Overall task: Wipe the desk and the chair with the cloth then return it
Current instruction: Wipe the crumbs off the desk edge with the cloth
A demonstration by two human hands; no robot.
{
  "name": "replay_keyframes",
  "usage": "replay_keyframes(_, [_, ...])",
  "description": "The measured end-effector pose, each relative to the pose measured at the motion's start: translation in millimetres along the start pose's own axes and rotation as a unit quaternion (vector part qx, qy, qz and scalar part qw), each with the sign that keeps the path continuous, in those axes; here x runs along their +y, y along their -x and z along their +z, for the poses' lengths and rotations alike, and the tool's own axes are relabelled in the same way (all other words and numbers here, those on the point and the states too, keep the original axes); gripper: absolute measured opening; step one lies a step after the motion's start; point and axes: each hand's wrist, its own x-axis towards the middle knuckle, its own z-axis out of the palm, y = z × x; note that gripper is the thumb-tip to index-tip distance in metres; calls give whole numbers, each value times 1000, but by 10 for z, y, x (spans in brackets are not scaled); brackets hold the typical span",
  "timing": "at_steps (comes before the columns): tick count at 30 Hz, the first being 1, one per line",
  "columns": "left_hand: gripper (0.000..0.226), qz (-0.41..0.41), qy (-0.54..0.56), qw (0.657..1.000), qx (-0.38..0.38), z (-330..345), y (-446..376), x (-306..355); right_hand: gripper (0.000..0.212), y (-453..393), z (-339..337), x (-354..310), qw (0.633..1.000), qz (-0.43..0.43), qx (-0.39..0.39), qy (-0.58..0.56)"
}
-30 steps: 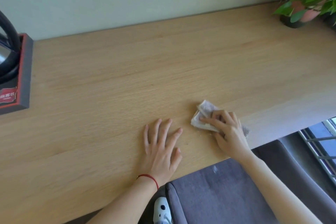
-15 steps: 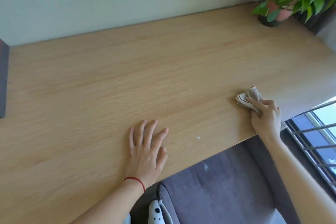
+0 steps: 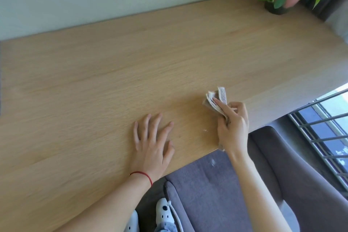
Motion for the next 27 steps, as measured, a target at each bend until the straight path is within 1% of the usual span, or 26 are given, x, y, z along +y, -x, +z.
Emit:
replay_keyframes(1, [51,1,1,1000,2,6,-2,1,53,-17,47,-38,999,-8,-28,37])
replay_keyframes(3, [50,4,1,1000,5,14,-3,1,53,114,163,-91,989,-53,-91,105])
replay_keyframes(5, [49,5,-2,1000,6,18,3,-1,54,332,159,-78,980,-101,-137,100])
replay_keyframes(8, [50,7,-1,1000,3,23,15,1,64,523,-87,100,959,-162,-220,73])
replay_keyframes(9, [50,7,2,1000,5,22,9,2,66,500,-185,153,955,-170,-236,62])
replay_keyframes(10, [50,5,5,1000,8,25,6,2,68,435,-265,201,958,-160,-235,41])
replay_keyframes(11, [50,4,5,1000,10,29,-3,-1,69,332,-329,235,969,-131,-211,11])
replay_keyframes(12, [50,7,4,1000,11,33,-11,-4,67,207,-382,259,983,-85,-161,-26])
replay_keyframes(13, [50,9,4,1000,11,35,-15,-6,63,85,-422,286,993,-41,-95,-60])
replay_keyframes(14, [50,9,3,1000,12,37,-12,-10,59,-9,-426,300,997,-10,-32,-72])
replay_keyframes(15, [50,7,3,1000,12,43,-2,-15,56,-45,-379,282,999,10,8,-51])
replay_keyframes(16, [50,6,2,1000,11,50,10,-16,55,-25,-292,229,999,29,16,-7])
replay_keyframes(18, [50,7,1,1000,9,51,23,-10,58,185,-38,89,996,42,-2,81])
replay_keyframes(19, [50,7,1,1000,10,48,19,-12,60,336,82,7,995,28,-15,94])
replay_keyframes(21, [50,5,1,1000,11,45,13,-13,63,621,212,-101,995,-19,-66,75])
replay_keyframes(23, [50,8,-5,1000,11,46,9,-13,59,830,168,-49,985,-106,-125,61])
replay_keyframes(25, [51,10,-2,1000,13,51,9,-19,54,881,-26,104,965,-189,-169,70])
replay_keyframes(26, [50,9,1,1000,15,56,10,-19,53,825,-144,194,960,-202,-176,80])
replay_keyframes(27, [50,9,5,1000,20,62,8,-19,54,719,-259,284,964,-193,-162,87])
